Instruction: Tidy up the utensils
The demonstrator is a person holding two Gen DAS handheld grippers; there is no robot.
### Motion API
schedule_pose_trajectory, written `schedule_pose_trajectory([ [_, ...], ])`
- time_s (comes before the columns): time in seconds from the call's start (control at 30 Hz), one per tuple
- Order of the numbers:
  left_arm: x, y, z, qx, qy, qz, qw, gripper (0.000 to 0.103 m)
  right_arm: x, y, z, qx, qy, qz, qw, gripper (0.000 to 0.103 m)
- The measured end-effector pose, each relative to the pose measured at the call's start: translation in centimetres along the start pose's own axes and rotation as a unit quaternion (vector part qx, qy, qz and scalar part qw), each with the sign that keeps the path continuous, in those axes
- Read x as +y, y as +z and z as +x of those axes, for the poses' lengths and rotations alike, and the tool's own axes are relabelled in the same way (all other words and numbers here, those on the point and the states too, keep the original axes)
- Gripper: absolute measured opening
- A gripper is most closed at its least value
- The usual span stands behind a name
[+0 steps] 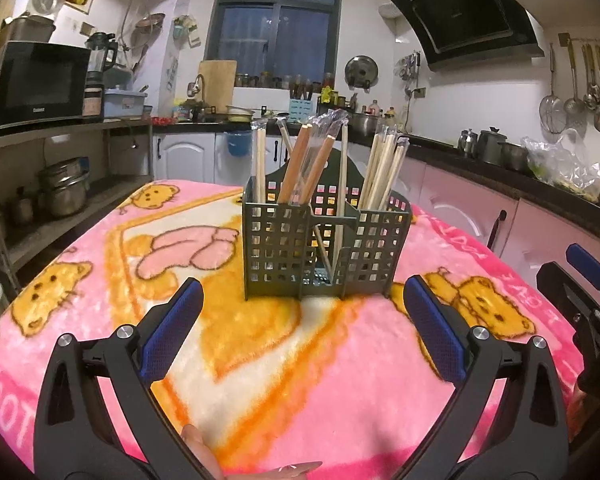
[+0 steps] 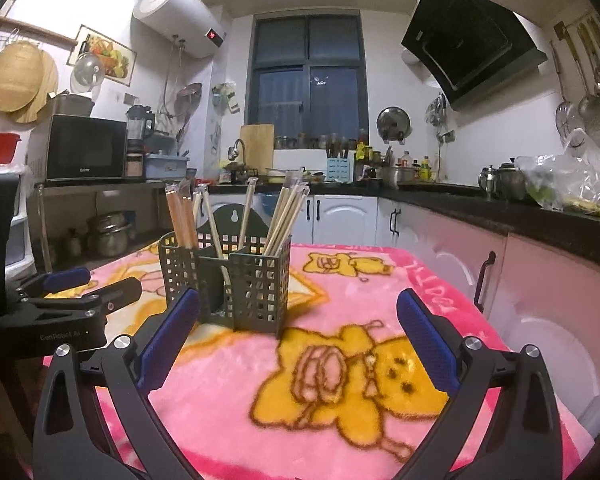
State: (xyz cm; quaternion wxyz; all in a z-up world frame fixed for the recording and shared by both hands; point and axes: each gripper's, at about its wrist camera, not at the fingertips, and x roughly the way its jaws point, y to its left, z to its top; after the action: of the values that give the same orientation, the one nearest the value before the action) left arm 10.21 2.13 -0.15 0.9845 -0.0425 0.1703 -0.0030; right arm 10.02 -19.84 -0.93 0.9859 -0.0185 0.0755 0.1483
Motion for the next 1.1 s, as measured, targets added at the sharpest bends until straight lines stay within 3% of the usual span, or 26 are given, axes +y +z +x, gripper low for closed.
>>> schedule_pose_trajectory([
  [1.1,0.04,-0.21,0.01,-0.002,0.001,0.0,1.0,0.092,0.0,-0.19,0.01,0.004,0.001,0.006,1.0,0.096],
])
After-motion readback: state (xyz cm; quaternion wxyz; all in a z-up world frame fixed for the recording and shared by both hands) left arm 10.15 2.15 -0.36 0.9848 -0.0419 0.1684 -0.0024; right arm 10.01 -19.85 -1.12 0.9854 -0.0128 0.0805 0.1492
